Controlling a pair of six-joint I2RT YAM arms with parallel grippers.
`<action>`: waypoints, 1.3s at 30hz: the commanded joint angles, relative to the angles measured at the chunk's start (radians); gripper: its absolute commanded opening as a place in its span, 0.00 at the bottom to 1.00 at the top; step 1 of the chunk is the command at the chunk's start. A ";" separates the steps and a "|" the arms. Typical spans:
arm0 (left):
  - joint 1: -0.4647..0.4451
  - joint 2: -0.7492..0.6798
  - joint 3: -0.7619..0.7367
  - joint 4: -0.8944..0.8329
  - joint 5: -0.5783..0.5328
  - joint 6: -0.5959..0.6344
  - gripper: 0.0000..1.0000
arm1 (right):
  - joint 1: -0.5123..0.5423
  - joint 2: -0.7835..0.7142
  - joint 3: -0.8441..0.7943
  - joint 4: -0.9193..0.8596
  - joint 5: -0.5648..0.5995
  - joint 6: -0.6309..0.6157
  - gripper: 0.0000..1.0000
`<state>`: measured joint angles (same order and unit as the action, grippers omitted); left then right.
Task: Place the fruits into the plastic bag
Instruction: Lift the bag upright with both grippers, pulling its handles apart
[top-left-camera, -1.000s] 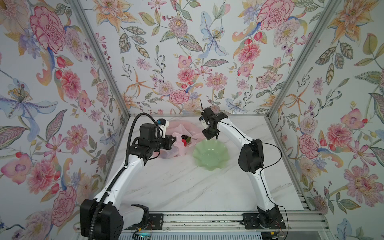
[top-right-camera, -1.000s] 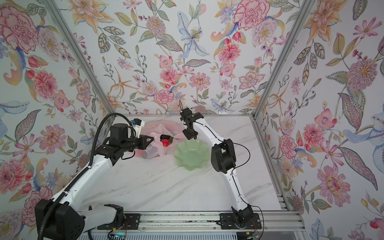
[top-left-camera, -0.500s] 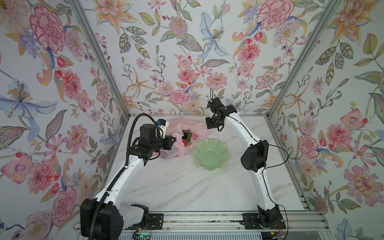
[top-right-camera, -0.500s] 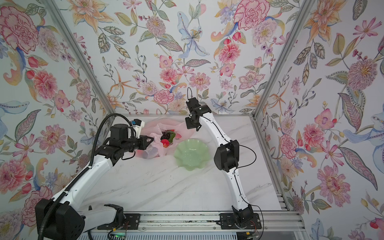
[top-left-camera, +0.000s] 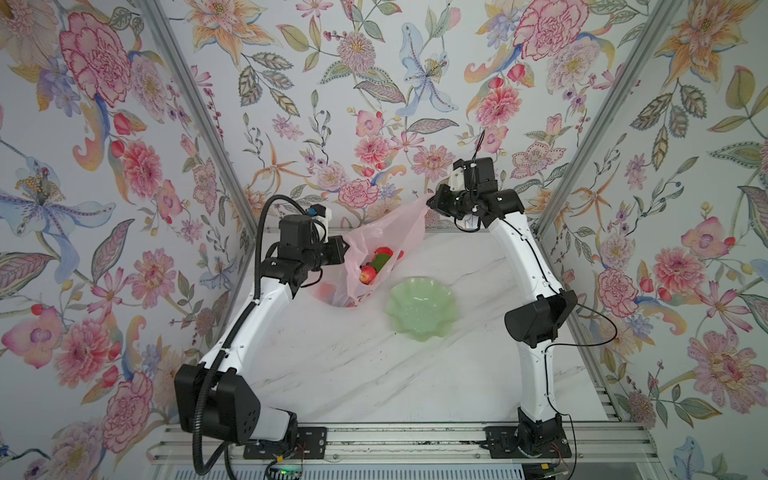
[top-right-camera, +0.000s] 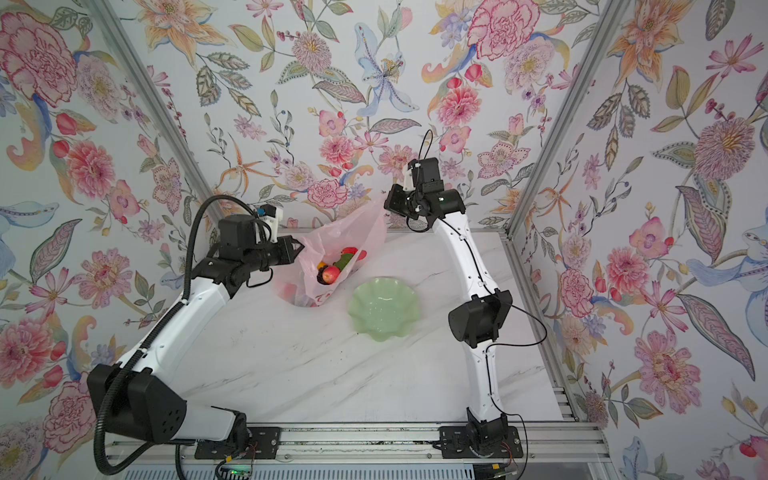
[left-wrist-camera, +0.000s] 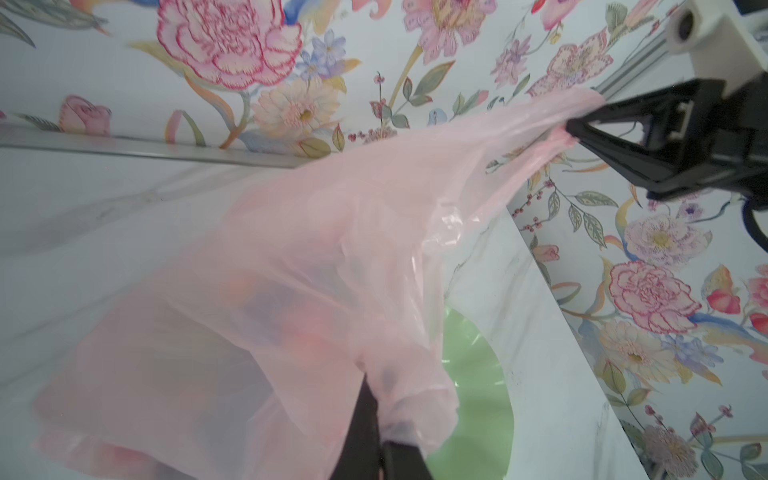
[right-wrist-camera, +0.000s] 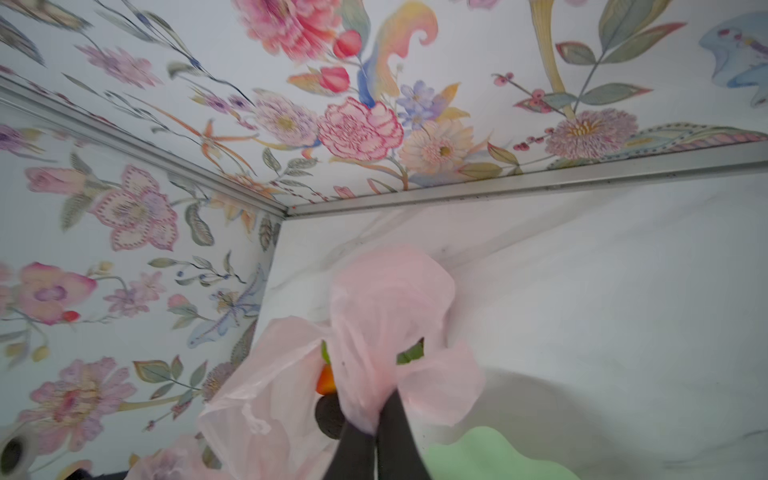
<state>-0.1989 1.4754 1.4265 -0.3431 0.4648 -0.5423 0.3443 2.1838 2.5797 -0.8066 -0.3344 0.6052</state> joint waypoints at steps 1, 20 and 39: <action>0.025 0.072 0.168 -0.063 -0.055 -0.021 0.00 | -0.058 -0.080 0.025 0.190 -0.056 0.142 0.00; 0.064 0.157 0.386 -0.042 -0.069 0.023 0.00 | -0.111 -0.268 -0.239 0.284 -0.055 0.100 0.00; 0.112 0.142 0.298 0.052 -0.027 -0.003 0.00 | 0.004 -0.180 -0.172 0.222 -0.054 0.056 0.00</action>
<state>-0.0914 1.6455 1.7054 -0.3180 0.4629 -0.5827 0.3496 2.0018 2.3768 -0.5919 -0.3882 0.6804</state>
